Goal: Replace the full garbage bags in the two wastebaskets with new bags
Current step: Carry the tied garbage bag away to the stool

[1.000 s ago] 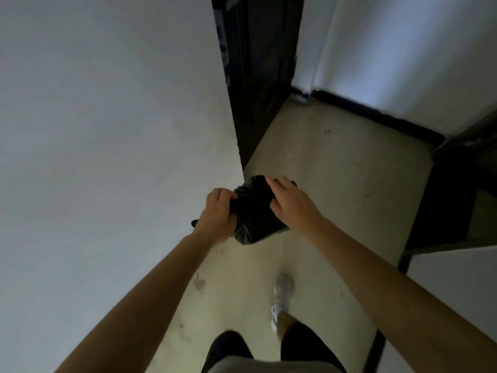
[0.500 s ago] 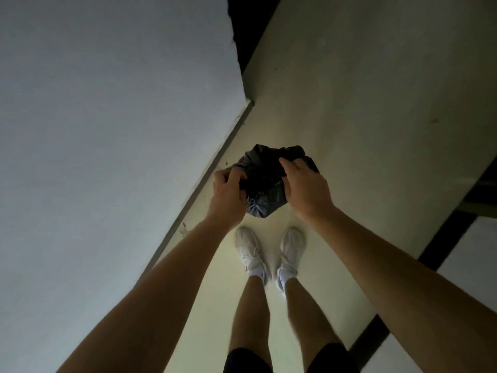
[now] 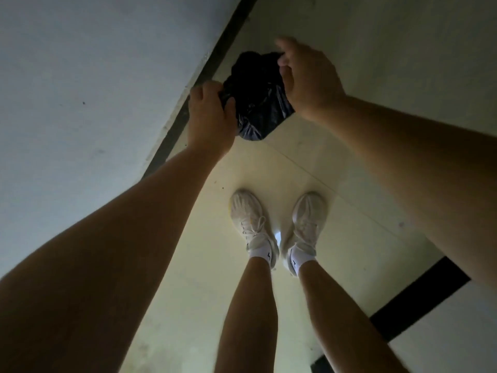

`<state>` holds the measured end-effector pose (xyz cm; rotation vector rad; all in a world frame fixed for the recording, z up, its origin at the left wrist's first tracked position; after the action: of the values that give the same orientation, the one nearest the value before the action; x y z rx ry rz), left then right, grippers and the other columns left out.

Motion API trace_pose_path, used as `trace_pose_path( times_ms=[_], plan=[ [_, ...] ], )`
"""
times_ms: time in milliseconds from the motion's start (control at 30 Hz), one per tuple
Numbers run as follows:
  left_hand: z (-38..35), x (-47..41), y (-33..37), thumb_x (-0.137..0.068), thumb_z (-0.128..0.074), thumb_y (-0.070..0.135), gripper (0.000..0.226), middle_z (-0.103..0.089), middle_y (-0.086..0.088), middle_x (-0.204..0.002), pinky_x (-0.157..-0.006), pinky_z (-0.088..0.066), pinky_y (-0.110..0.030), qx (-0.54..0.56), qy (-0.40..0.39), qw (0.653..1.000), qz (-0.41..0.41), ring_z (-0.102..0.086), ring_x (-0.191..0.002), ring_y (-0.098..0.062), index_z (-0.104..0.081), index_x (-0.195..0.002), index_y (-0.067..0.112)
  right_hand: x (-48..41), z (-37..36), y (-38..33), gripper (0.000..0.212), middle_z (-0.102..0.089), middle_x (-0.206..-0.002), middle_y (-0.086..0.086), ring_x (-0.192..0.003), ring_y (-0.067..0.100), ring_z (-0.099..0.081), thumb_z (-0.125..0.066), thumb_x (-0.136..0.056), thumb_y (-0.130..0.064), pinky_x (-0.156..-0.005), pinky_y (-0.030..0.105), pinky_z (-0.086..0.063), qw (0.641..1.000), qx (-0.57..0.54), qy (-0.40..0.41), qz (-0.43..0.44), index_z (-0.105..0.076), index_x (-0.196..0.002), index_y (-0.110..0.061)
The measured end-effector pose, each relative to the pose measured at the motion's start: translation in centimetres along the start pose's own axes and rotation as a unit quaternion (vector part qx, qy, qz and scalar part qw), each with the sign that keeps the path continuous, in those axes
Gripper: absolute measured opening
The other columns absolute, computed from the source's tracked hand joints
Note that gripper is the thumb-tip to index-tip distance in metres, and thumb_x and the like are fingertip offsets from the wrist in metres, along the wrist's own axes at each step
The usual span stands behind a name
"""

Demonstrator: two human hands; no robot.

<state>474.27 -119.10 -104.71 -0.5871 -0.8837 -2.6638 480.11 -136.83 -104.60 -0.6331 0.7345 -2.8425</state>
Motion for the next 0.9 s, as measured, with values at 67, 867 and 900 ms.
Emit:
trace_pose_path(
  times_ms=[67,867,900],
  plan=[
    [1.3,0.4,0.2,-0.1,-0.044,0.022,0.037,-0.041,-0.015,-0.139,-0.102,-0.036,-0.032,-0.02,0.009,1.0,-0.002,-0.042,-0.128,-0.028,-0.045,-0.135,0.007,-0.1,1.2,-0.8,0.046,-0.059,-0.137,0.009,-0.125,0.024,-0.055,-0.038,-0.104,-0.018,-0.099,0.03,-0.042,1.0,-0.001,0.008,0.004,-0.038,-0.15,-0.012],
    [44.1,41.1,20.0,-0.105,-0.034,0.039,0.059,-0.011,-0.02,-0.162,-0.118,-0.017,-0.054,-0.148,0.376,0.914,0.025,-0.008,-0.15,-0.035,-0.021,-0.155,0.011,27.5,38.2,-33.3,0.067,-0.008,-0.163,0.023,-0.15,0.038,-0.017,-0.044,-0.103,-0.038,-0.118,0.052,-0.025,0.936,0.058,0.132,0.32,-0.02,-0.156,-0.006],
    [46.2,44.2,20.0,-0.105,-0.035,0.039,0.059,-0.011,-0.02,-0.162,-0.118,-0.017,-0.054,-0.152,0.405,0.901,0.038,-0.008,-0.15,-0.035,-0.021,-0.155,0.011,28.9,39.5,-36.1,0.067,-0.007,-0.163,0.023,-0.15,0.038,-0.016,-0.044,-0.103,-0.038,-0.118,0.052,-0.023,0.924,0.053,0.135,0.355,-0.019,-0.156,-0.006]
  ],
)
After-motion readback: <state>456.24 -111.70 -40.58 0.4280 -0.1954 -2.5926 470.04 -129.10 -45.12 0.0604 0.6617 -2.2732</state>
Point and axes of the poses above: each hand's wrist, its own x-axis away from the middle knuckle, its own z-axis out of the back of the hand, y = z × x, the point moved 6 cm from there along -x, towards the middle knuckle
